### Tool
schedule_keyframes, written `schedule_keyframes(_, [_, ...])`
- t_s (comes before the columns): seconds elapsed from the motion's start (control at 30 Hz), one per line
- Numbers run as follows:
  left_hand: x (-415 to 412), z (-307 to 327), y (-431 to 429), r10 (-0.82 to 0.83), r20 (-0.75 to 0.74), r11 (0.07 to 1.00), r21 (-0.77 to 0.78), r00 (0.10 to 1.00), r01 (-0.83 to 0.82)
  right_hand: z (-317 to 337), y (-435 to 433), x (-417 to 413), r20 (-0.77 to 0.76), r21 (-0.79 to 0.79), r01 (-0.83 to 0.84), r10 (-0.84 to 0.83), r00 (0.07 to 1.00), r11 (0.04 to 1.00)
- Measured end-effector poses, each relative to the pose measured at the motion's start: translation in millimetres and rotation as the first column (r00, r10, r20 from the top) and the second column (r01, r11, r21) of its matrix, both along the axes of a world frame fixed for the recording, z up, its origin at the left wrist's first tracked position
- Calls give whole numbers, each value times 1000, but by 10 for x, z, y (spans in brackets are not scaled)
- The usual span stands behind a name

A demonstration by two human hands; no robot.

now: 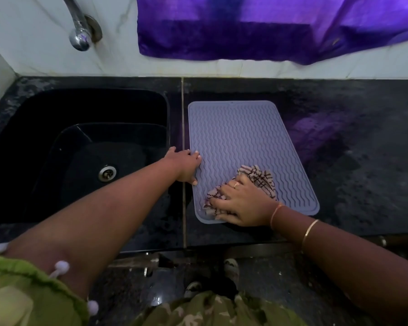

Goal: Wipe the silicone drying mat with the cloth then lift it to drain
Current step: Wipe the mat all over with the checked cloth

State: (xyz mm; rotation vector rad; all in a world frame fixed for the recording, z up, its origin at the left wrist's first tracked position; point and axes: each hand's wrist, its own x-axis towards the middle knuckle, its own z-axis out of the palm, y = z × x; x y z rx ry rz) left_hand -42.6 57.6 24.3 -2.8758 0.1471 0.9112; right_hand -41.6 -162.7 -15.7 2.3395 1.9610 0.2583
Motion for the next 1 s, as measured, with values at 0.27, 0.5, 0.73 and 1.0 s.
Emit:
schedule_keyframes(0.27, [-12,-2,24,8,-8,1000,-16,1000,-8,609,310,219,-854,193,734,-256,452,651])
schedule_keyframes(0.5, [-11,-10,28,57,-15,997,-49,998,-57,1268,497,368,-823,281,885,568,23,372])
schedule_keyframes(0.73, [-63,29,41,27,4,997,-67,1000,-27,579,12,366,-956,-34,935,260,-134,353])
schedule_keyframes(1.0, [-4,-33,53,-11,13,1000,-25,1000,11,326,91,87,-475,297,612,-443,760,732])
